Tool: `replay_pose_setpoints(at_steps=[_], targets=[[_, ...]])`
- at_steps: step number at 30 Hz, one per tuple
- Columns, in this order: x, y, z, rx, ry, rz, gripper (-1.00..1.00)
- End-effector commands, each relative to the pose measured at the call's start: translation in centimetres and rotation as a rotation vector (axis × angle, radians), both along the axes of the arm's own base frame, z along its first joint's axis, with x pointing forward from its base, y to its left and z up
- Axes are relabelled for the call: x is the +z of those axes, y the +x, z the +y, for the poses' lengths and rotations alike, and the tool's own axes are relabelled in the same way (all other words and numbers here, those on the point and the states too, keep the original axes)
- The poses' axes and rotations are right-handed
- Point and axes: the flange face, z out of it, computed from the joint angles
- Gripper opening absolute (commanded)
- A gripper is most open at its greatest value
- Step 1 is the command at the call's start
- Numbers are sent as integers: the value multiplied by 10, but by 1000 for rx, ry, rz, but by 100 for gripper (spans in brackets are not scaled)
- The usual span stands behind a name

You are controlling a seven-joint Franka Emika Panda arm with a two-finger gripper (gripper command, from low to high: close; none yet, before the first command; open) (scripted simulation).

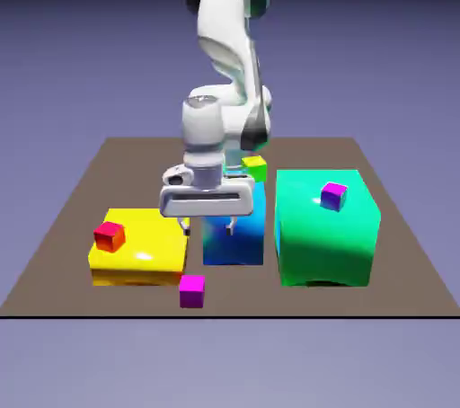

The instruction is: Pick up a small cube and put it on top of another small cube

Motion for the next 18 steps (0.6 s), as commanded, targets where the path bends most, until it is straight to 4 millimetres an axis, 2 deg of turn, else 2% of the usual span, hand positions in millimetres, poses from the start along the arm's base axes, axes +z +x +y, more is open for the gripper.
replay_pose_setpoints(at_steps=[1,7,8,9,13,14,15,18], targets=[[-11,3,-4,-2,-1,36,0],[-77,17,-27,-15,-18,248,0],[-85,18,-30,-16,-22,274,0],[-85,18,-30,-16,-22,274,0],[-154,8,-30,-16,-22,274,0],[-154,8,-30,-16,-22,274,-100],[-154,8,-30,-16,-22,274,-100],[-101,16,-30,-15,-22,274,-100]])
